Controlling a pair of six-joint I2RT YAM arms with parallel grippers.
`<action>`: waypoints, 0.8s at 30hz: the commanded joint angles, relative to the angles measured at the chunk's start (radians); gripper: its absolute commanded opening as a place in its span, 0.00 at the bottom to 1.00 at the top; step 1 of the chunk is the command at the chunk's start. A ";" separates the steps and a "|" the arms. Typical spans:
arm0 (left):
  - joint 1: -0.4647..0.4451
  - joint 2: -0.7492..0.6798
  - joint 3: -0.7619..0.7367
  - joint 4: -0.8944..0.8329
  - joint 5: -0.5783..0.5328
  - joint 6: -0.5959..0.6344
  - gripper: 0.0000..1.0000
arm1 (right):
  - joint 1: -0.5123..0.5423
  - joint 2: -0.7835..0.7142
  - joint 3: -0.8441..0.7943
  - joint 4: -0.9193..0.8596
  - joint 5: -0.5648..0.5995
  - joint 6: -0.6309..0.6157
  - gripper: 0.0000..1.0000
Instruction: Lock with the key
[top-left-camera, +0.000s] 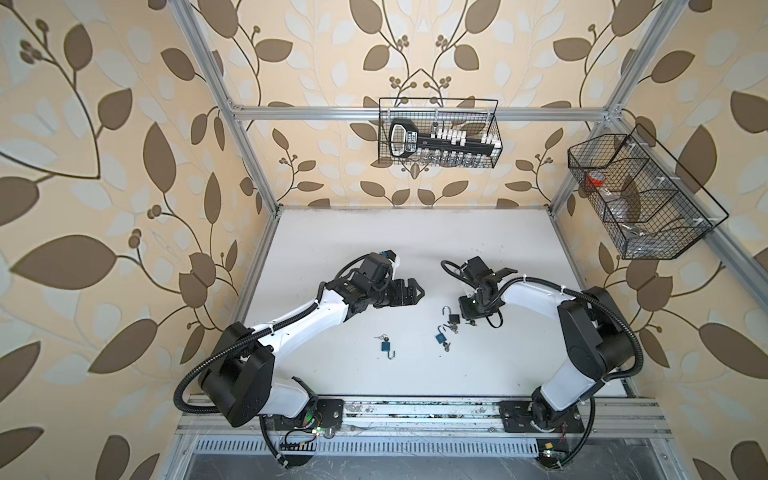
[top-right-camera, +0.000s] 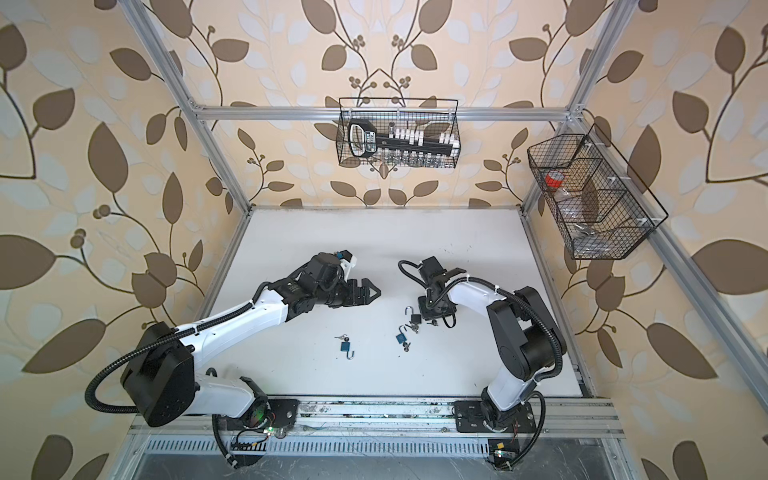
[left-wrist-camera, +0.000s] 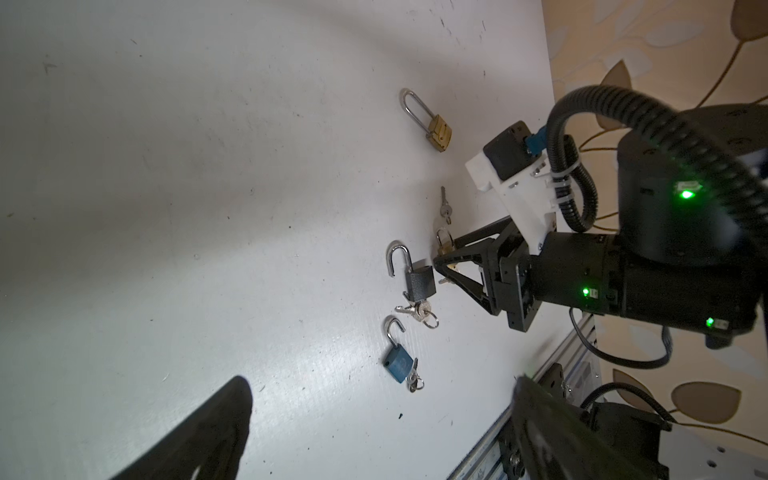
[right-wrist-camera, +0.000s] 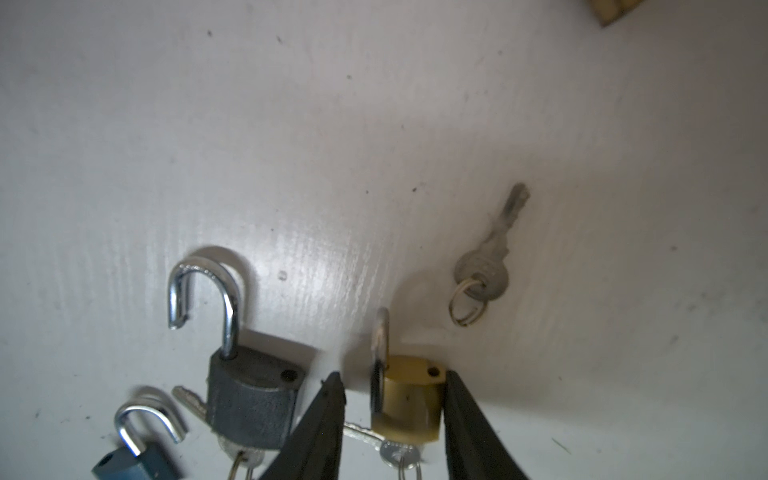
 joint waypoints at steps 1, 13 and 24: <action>0.010 -0.026 -0.011 0.029 0.025 -0.008 0.96 | 0.008 -0.021 -0.014 -0.021 0.014 0.015 0.38; 0.019 -0.052 -0.014 0.014 0.017 -0.003 0.96 | 0.011 0.002 -0.002 -0.031 0.021 0.013 0.29; 0.078 -0.132 0.093 -0.091 -0.016 0.043 0.96 | 0.014 -0.293 -0.032 0.096 -0.093 -0.054 0.16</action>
